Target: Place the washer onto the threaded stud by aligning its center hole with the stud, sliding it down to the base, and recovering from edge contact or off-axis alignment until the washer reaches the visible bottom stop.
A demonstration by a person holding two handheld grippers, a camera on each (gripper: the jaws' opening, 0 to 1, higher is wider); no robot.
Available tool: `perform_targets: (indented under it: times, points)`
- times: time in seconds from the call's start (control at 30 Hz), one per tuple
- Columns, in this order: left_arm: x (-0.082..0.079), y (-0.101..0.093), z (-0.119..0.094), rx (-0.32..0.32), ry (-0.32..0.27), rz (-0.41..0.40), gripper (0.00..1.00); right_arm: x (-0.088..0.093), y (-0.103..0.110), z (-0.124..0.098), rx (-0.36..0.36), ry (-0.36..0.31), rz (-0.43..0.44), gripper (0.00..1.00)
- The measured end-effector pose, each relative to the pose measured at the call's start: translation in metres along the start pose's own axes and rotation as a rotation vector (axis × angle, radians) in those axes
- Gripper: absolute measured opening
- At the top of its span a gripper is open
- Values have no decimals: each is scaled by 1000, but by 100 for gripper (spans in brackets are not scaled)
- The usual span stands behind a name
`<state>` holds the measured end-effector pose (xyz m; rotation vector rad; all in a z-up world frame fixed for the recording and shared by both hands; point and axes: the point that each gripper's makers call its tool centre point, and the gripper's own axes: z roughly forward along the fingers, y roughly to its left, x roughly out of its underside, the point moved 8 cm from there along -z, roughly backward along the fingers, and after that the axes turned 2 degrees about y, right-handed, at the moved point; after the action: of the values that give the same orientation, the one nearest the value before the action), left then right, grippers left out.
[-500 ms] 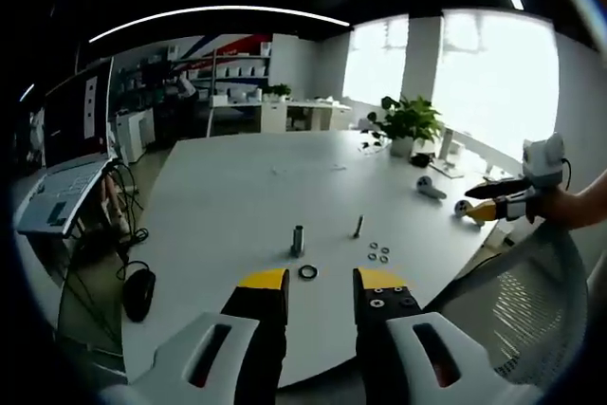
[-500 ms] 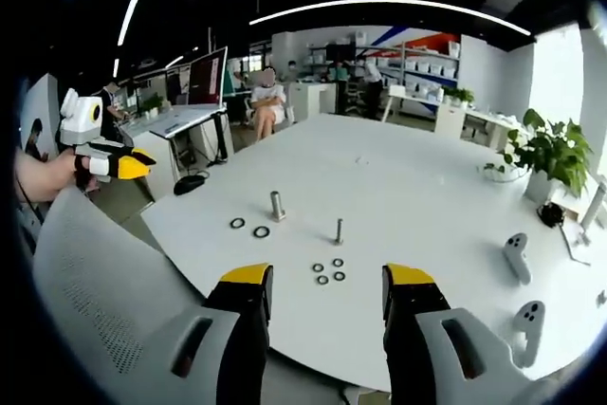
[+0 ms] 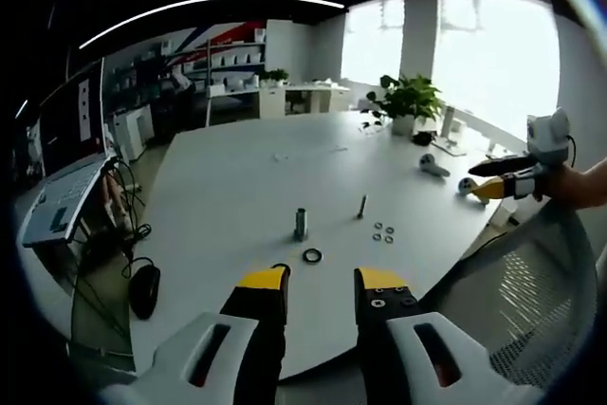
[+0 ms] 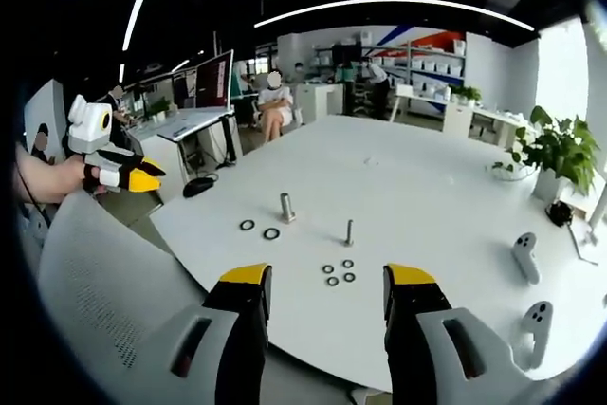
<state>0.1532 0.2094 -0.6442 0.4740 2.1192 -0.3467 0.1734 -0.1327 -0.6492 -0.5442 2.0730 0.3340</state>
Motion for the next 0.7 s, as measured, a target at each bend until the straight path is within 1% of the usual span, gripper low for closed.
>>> perform_targets:
  times: [0.43, 0.7]
  points:
    - [-3, 0, 0, 3, -24, 10, 26, -2, 2, 1, -25, -12, -16, 49]
    - [-2, -1, 0, 9, -9, 12, 26, -2, 4, 1, -40, -8, -7, 47]
